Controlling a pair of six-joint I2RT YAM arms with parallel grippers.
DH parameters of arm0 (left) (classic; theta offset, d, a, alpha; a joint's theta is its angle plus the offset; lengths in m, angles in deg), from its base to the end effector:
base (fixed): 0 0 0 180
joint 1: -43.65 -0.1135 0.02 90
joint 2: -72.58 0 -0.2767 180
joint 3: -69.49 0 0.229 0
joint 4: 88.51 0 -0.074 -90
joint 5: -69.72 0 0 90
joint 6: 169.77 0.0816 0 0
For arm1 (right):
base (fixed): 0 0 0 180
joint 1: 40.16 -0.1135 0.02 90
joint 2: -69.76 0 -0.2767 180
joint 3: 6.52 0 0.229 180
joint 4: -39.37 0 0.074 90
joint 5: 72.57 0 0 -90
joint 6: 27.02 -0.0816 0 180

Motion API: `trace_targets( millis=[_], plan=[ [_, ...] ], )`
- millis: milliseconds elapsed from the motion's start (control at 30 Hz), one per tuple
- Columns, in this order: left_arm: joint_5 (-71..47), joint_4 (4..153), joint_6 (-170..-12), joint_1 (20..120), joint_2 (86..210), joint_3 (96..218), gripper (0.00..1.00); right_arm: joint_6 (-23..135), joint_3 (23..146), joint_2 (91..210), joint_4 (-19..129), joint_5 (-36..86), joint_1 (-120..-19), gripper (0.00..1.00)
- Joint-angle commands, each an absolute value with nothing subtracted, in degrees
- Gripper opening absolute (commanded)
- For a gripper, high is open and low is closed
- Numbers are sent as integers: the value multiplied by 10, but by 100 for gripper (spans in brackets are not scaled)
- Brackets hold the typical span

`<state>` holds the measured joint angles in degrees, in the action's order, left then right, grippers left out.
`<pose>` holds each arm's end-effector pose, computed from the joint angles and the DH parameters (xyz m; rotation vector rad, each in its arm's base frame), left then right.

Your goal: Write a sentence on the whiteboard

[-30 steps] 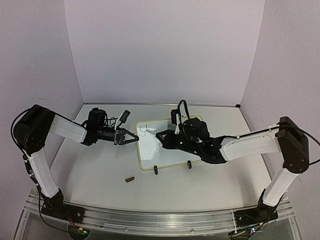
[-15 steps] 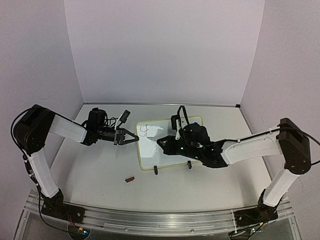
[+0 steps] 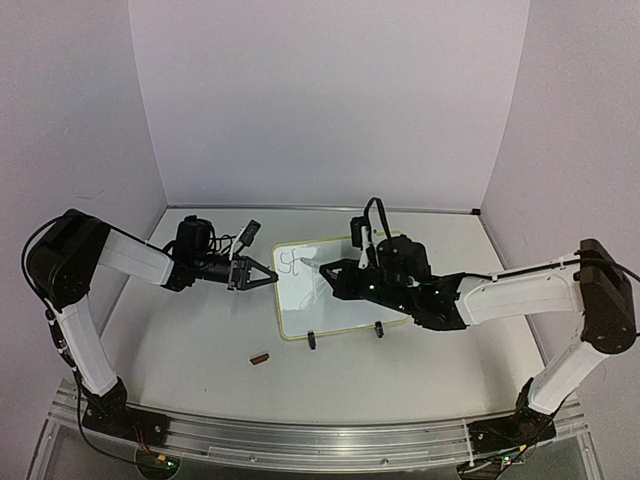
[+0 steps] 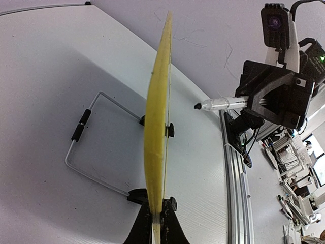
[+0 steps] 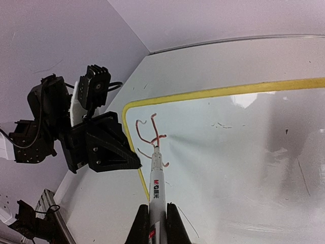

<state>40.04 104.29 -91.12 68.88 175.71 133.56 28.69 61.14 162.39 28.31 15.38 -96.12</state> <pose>0.2984 -0.2190 0.1880 0.9347 1.8502 -1.4560 0.2214 0.3226 0.2558 -0.3400 1.9219 1.0576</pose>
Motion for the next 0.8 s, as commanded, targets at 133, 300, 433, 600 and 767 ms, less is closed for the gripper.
trace_targets(
  millis=[133, 300, 433, 600, 767],
  plan=[
    [396, 1022, -887, 696, 1743, 1336, 0, 305, 644, 1621, 277, 138, -960, 0],
    [395, 1021, -887, 696, 1742, 1336, 0, 306, 653, 1634, 277, 140, -957, 0],
    [396, 1021, -886, 697, 1742, 1336, 0, 303, 658, 1644, 278, 143, -951, 0],
    [395, 1020, -886, 697, 1741, 1336, 0, 300, 658, 1653, 279, 142, -948, 0],
    [395, 1019, -886, 697, 1741, 1336, 0, 298, 658, 1658, 282, 141, -946, 0]
  ],
)
